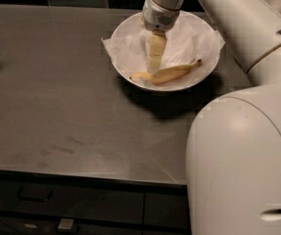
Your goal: Pick banana from white bowl
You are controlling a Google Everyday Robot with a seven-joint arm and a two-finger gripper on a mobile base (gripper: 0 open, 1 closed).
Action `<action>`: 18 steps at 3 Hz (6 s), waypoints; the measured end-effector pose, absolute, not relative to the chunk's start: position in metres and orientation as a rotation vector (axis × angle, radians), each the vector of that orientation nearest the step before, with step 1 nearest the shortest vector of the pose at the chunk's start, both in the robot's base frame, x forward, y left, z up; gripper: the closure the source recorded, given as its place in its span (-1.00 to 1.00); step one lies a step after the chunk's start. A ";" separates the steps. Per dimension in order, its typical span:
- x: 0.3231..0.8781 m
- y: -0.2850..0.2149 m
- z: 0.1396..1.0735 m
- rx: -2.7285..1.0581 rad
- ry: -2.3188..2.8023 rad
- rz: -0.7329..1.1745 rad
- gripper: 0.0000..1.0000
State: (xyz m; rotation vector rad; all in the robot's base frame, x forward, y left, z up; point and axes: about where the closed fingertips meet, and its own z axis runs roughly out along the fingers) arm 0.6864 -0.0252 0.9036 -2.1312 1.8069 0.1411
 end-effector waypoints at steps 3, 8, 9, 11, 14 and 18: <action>0.651 -0.065 0.927 -2.149 1.819 0.156 -1.00; 0.666 -0.027 0.849 -2.208 1.697 0.387 -1.00; 0.665 -0.027 0.846 -2.205 1.700 0.405 -0.94; 0.665 -0.027 0.846 -2.205 1.700 0.405 -0.10; 0.669 -0.026 0.850 -2.155 1.722 0.385 1.00; 0.647 -0.023 0.923 -2.009 1.730 0.279 1.00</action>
Offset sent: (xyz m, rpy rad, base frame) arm -0.0519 -0.0457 0.0213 -0.0528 0.0840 0.0614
